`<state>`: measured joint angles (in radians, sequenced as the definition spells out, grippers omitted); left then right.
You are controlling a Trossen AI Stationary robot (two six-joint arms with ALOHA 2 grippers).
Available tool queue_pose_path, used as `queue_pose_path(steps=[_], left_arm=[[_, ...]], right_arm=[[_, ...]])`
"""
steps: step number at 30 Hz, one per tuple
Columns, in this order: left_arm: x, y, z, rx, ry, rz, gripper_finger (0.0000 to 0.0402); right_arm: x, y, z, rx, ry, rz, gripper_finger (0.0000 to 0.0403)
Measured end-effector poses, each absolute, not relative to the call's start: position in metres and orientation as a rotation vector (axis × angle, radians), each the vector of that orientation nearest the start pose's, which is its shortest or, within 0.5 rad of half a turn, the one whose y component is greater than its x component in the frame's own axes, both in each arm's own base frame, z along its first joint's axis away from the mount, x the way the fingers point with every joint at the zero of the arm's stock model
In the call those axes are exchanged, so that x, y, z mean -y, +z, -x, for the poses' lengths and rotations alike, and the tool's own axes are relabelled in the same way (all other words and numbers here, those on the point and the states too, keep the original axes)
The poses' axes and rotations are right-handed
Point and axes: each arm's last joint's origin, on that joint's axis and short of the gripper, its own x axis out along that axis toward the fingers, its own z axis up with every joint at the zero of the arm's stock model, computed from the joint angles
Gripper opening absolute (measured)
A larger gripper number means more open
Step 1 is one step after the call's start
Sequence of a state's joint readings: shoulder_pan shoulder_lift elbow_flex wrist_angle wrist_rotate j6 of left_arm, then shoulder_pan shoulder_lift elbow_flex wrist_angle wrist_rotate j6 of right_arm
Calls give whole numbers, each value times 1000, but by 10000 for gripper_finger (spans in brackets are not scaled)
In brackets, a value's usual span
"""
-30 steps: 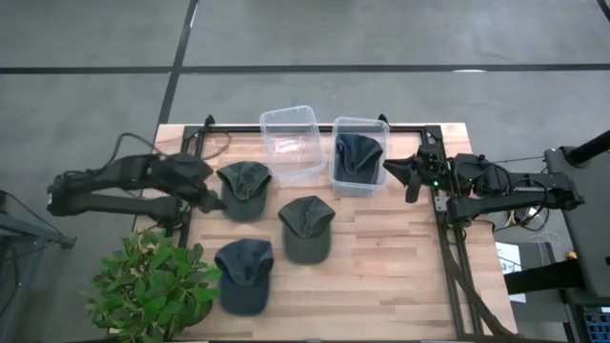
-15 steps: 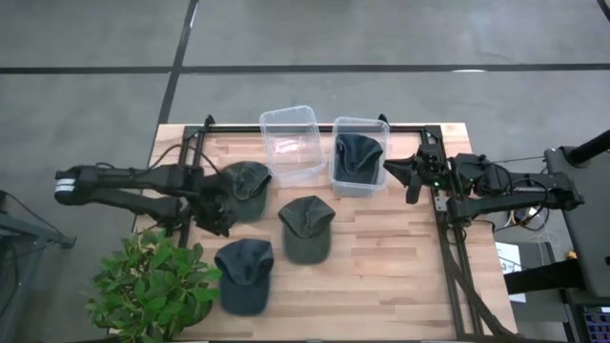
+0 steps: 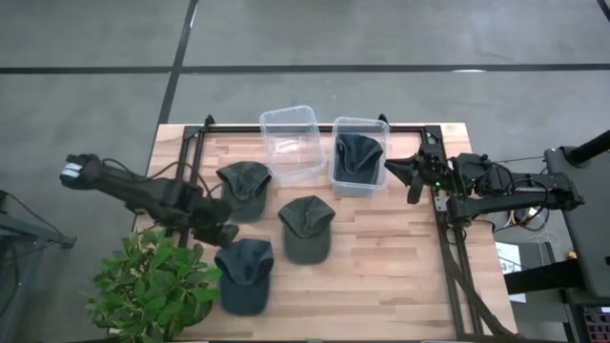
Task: Pick & Place hat
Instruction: Put the dark blue cap into the right transparent bin
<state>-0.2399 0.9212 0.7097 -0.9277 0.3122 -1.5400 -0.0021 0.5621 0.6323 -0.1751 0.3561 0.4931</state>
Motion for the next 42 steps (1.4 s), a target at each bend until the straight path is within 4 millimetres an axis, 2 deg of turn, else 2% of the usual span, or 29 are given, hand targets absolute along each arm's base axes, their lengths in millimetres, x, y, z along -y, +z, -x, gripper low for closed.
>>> queue_pose_path(steps=[8, 16, 25, 29, 34, 42], left_arm=[[72, 229, -149, -1362, 453, 1322, 170], [90, 222, -168, -1328, 328, 1334, 170], [94, 223, -165, -1399, 330, 1400, 170], [97, 222, -162, -1404, 335, 1357, 170], [95, 213, -157, -1409, 491, 1326, 170], [99, 207, -156, -1436, 549, 1357, 170]], right_arm=[[10, 311, -131, -15, -376, -462, 63], [10, 311, -131, -16, -376, -461, 63], [10, 311, -131, -18, -376, -445, 63], [10, 311, -131, -24, -356, -445, 63], [10, 311, -131, -25, -352, -445, 63], [10, 312, -130, -18, -350, -446, 63]])
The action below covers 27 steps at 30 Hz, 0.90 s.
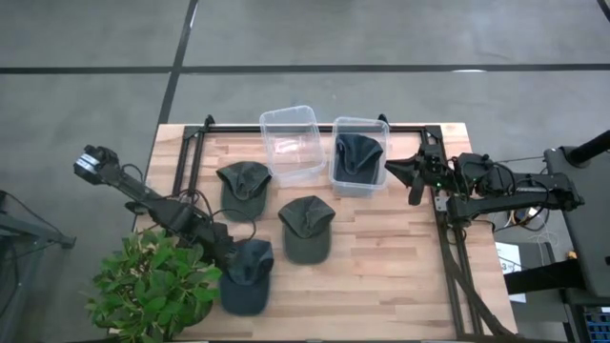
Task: Pick & Place hat
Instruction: Put the dark blue cap into the right transparent bin
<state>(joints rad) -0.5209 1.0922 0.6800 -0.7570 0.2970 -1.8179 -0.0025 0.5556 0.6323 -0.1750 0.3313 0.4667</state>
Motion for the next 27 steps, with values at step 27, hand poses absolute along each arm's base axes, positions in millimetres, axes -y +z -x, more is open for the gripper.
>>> queue_pose_path(steps=[27], left_arm=[[115, 179, -166, -1476, 546, 1343, 170]], right_arm=[[10, 314, -126, 1, -345, -442, 63]])
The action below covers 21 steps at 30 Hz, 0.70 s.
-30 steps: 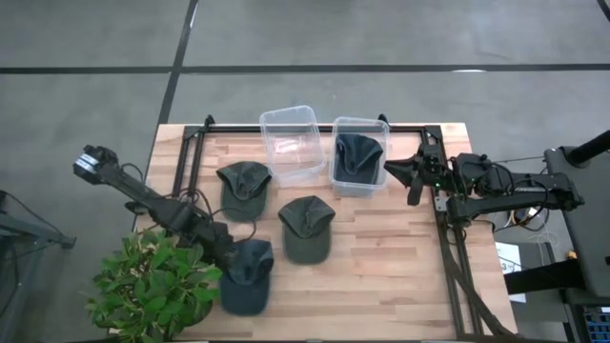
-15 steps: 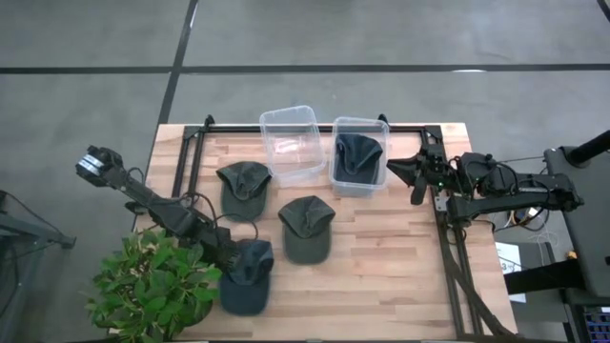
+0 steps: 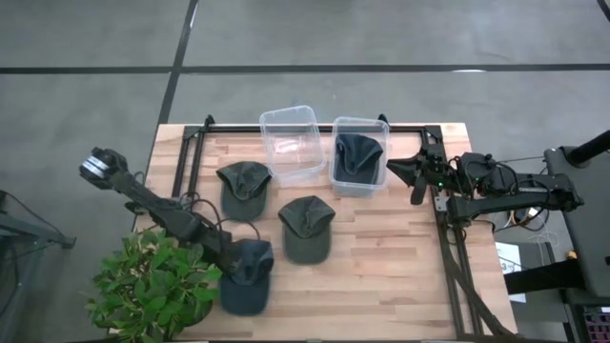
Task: Pick & Place hat
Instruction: Put the dark blue cap into the right transparent bin
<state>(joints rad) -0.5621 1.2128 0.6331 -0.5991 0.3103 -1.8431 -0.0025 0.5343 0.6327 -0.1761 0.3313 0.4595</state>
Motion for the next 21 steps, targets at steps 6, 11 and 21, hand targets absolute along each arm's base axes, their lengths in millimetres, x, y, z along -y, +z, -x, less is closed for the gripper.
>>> queue_pose_path(steps=[6, 11, 21], left_arm=[[119, 176, -171, -1475, 507, 1352, 170], [121, 171, -174, -1506, 508, 1354, 170], [125, 164, -176, -1580, 517, 1355, 117]], right_arm=[[10, 314, -126, 1, -346, -442, 63], [10, 314, -126, 1, -346, -442, 63], [10, 314, -126, 0, -346, -442, 63]])
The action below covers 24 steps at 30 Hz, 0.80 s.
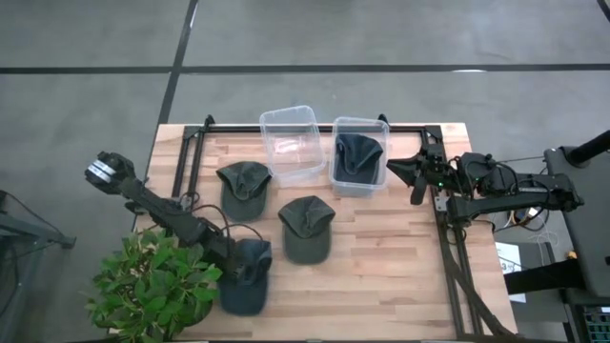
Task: Pick & Place hat
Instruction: Put the dark blue cap into the right transparent bin
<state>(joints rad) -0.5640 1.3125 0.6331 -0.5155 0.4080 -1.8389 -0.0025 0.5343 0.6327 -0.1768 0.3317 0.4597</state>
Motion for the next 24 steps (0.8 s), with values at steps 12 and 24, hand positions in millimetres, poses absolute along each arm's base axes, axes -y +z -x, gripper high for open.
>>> queue_pose_path(steps=[12, 24], left_arm=[[126, 166, -178, -1559, 479, 1365, 7], [129, 210, -188, -1425, 423, 1321, 7]], right_arm=[[10, 314, -126, 0, -346, -442, 63], [10, 314, -126, 0, -346, -442, 63]])
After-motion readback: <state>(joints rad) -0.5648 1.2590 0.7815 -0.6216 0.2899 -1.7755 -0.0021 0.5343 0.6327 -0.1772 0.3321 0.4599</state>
